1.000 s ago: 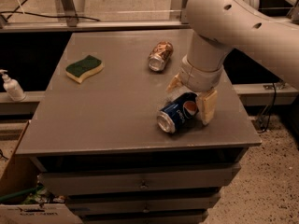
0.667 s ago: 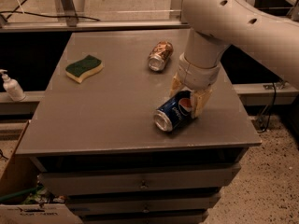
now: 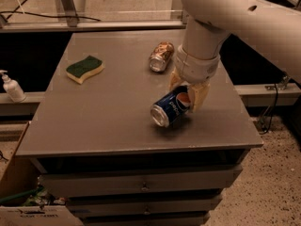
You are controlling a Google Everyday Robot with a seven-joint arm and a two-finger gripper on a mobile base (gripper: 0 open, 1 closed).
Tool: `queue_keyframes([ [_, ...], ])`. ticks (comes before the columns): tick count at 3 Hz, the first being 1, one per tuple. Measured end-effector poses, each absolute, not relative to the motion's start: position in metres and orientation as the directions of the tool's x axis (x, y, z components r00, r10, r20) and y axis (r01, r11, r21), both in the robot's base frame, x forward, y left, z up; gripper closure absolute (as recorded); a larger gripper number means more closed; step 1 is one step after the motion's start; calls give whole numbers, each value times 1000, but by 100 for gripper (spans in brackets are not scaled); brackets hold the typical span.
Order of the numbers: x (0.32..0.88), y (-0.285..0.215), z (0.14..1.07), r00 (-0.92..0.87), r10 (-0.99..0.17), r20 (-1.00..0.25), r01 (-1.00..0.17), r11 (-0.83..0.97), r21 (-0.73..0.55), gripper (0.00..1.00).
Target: Place pepsi can upright
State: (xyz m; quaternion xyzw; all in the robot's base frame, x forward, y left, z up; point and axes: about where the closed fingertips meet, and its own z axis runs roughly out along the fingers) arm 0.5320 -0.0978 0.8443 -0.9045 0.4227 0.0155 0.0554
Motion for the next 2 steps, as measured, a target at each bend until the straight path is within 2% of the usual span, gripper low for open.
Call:
queue_keyframes([
  [1,533,-86,864,680,-725,-106,-732,-664,-154,100],
  [2,533,-85,864,685,-721,-107,-727,-668,-159,100],
])
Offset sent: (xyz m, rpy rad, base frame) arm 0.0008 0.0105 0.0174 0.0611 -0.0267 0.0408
